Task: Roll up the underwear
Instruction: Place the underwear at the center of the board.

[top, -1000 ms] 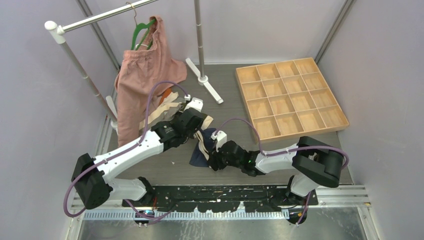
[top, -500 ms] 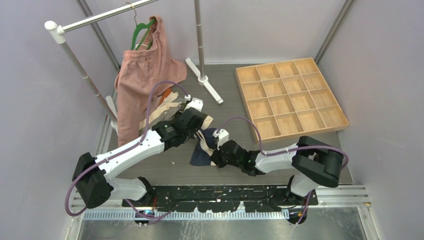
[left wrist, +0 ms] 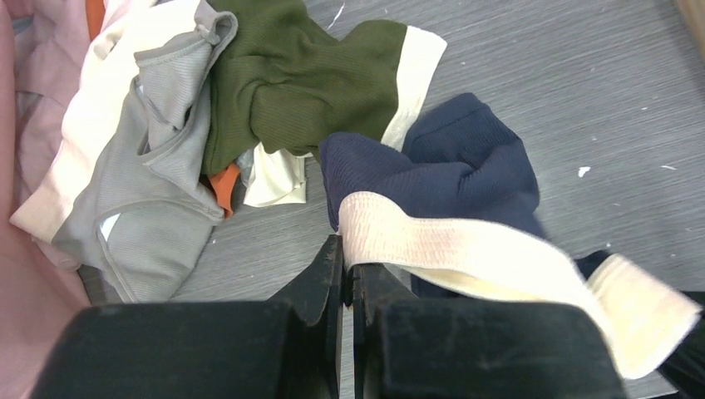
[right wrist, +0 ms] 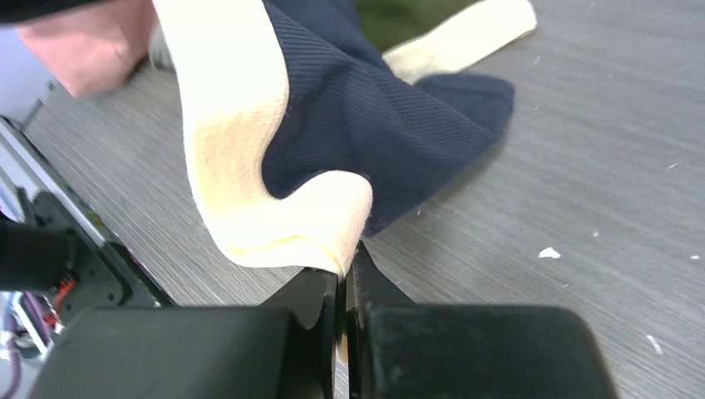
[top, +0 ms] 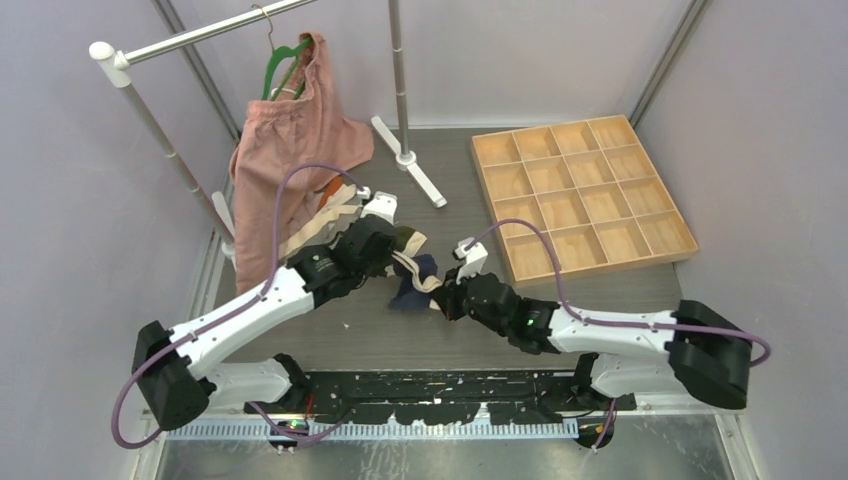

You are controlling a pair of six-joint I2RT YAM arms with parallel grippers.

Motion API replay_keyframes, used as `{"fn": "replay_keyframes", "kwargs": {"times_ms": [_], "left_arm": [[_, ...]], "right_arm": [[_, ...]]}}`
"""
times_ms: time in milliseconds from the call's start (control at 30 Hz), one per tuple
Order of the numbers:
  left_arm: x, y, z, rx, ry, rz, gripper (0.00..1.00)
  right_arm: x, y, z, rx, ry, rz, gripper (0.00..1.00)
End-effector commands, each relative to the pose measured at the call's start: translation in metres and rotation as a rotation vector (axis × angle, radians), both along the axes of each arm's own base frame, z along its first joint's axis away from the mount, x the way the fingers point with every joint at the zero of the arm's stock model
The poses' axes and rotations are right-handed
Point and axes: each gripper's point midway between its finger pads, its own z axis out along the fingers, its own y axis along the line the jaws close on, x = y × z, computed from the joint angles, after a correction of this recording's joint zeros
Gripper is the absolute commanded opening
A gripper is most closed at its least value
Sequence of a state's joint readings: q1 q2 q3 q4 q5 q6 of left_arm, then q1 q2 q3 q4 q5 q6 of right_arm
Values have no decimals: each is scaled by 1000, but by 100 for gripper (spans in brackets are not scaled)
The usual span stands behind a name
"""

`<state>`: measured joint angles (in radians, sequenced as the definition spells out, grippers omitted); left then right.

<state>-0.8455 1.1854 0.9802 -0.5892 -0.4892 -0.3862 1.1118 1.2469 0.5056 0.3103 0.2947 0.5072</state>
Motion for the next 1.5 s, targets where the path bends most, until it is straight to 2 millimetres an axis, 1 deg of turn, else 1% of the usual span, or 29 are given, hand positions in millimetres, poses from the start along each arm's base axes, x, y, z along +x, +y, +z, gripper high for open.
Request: {"fn": "replay_keyframes", "kwargs": {"times_ms": [0,33,67,100,133,167,200,233,300,367,500,600,733,833,933,967,1033,1067,1200,1267,1367,1467], "left_arm": [[-6,0,23,-90,-36,-12,0],[-8,-1,28,-103,-41,-21,1],[-9,-2,32,-117,-45,-31,1],[-11,-3,36,-129,-46,-42,1],[-13,-4,40,-137,-45,-53,1],[-15,-5,43,-146,-40,-65,1],[-17,-7,47,-154,-35,-79,1],[-19,-10,49,-162,-26,-99,1],[-24,-16,50,-177,-9,-140,1],[-26,-17,52,-189,-5,-151,1],[-31,-15,58,-206,-16,-164,1],[-33,-4,65,-224,-54,-131,1],[-37,4,72,-233,-81,-126,1],[-41,5,74,-224,-65,-140,1],[-44,2,78,-224,-46,-162,1],[-45,1,81,-228,-44,-170,1],[-48,0,86,-236,-39,-184,1],[-50,0,90,-240,-35,-191,1],[-61,5,97,-240,-1,-202,1],[-69,10,99,-231,28,-197,1],[-83,12,103,-203,48,-206,1],[-102,8,117,-214,18,-229,1]], "right_arm": [[9,-17,33,46,-53,-97,1],[9,-18,40,56,-60,-98,1],[8,-21,42,44,-53,-101,1],[8,-22,50,49,-52,-106,1],[6,-26,49,9,-36,-102,1],[5,-24,58,6,-39,-90,1],[2,-31,55,-48,-24,-85,1],[1,-32,62,-54,-29,-77,1],[-2,-35,69,-45,-41,-62,1],[-5,-41,74,-32,-57,-58,1],[-8,-53,78,-52,-70,-58,1],[-12,-58,81,-89,-66,-38,1],[-16,-64,92,-121,-60,-27,1],[-19,-70,100,-147,-55,-18,1],[-22,-72,111,-153,-53,1,1],[-25,-74,113,-161,-44,9,1],[-30,-75,121,-162,-36,32,1],[-32,-74,128,-155,-34,44,1],[-44,-73,139,-146,-6,101,1],[-52,-70,141,-146,-1,128,1],[-66,-60,142,-156,-20,163,1],[-91,-46,153,-154,-45,224,1]]}}
